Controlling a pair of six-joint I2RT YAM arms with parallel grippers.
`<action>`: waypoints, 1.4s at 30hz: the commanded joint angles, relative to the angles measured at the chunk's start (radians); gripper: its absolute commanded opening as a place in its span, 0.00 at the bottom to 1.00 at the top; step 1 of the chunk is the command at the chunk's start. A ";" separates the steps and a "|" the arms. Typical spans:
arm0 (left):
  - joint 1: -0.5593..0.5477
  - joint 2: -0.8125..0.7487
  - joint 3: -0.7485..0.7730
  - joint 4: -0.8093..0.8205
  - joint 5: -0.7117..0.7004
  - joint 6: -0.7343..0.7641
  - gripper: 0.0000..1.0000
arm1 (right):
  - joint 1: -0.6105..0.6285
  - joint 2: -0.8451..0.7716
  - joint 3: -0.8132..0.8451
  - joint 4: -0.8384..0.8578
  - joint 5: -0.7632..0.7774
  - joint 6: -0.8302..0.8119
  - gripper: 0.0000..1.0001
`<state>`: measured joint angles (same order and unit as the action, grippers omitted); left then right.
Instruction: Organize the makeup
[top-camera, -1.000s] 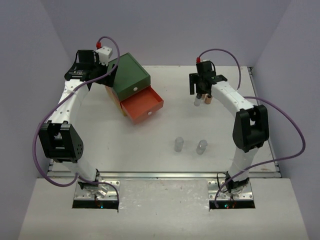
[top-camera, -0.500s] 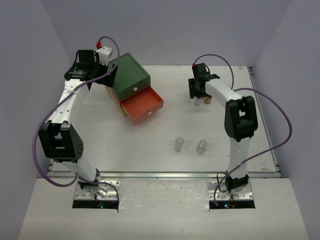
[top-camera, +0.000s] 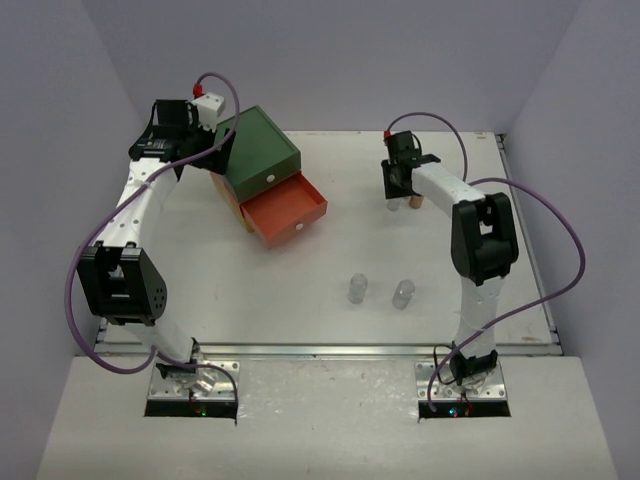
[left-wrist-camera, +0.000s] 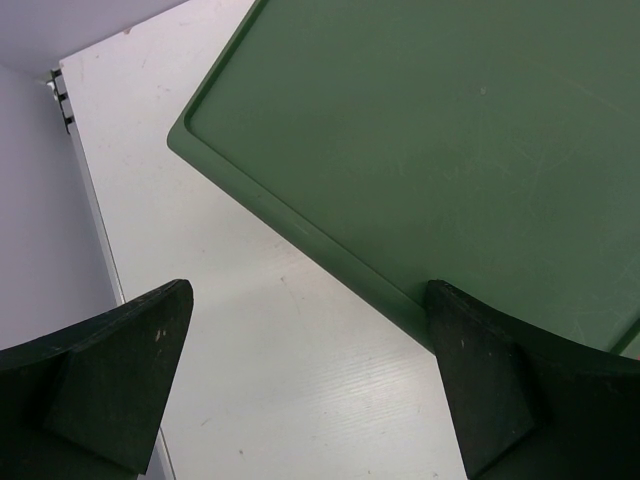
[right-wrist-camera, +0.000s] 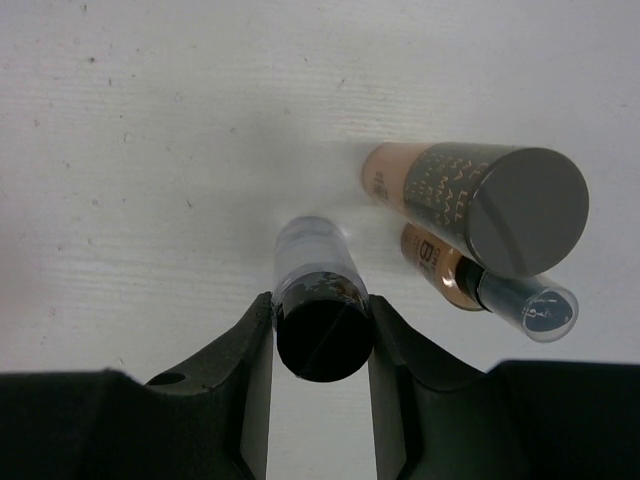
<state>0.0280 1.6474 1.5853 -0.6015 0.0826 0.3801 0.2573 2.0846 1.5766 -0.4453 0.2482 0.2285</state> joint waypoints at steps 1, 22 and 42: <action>0.010 -0.010 0.042 -0.055 0.007 0.016 1.00 | -0.004 -0.109 -0.057 0.046 -0.047 -0.056 0.00; -0.223 -0.230 0.110 -0.196 0.559 0.238 0.97 | 0.199 -0.451 -0.008 0.262 -0.811 0.260 0.00; -0.365 -0.235 -0.008 -0.191 0.511 0.300 0.90 | 0.242 -0.425 -0.014 0.363 -0.994 0.409 0.00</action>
<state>-0.3140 1.4204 1.5840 -0.8286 0.6237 0.6598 0.4887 1.6974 1.5406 -0.1501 -0.6998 0.6209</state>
